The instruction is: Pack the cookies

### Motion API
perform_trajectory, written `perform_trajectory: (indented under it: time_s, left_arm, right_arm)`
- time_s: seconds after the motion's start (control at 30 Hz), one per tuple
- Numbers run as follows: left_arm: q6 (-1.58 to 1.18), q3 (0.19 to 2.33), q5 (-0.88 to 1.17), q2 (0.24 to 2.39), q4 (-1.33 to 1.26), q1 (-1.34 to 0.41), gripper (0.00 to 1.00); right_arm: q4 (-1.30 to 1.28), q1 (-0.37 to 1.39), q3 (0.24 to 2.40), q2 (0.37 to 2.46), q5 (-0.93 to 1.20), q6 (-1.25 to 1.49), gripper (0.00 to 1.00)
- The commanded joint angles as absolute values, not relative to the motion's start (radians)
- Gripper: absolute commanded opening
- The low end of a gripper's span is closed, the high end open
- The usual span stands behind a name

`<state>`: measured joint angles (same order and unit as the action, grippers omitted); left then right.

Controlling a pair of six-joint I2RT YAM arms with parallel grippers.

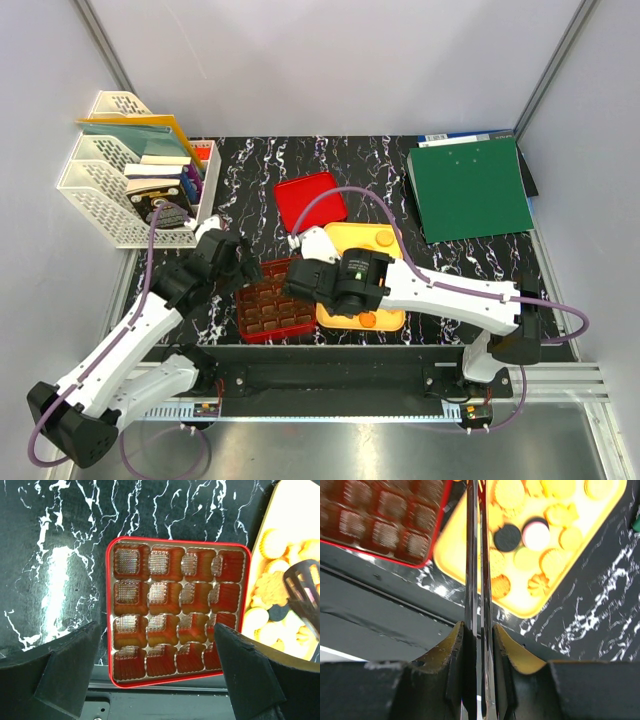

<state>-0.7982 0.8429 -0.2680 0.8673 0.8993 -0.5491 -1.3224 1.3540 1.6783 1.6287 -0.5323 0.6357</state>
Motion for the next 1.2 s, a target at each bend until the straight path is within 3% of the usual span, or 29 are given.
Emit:
perform_trajectory:
  time_s: [0.0,0.63,0.9,1.17]
  left_arm:
    - [-0.813,0.828,-0.295,0.847,0.902,-0.546,0.99]
    - [-0.802,0.804,-0.288,0.851,0.902,-0.545,0.99]
    - [-0.792,0.801,-0.291,0.848,0.900,-0.546,0.99]
    - [-0.784,0.811,-0.295,0.871,0.893,-0.546,0.99]
  right_arm:
    - [-1.282,1.348,1.782,1.646,-0.543,0.592,0.10]
    - [-1.197,1.350,1.758,1.738,-0.494,0.549,0.12]
    - [-1.200,1.339,1.778,1.776,-0.523,0.558,0.38]
    - [-1.238,1.333,1.784,1.726,-0.554,0.586,0.50]
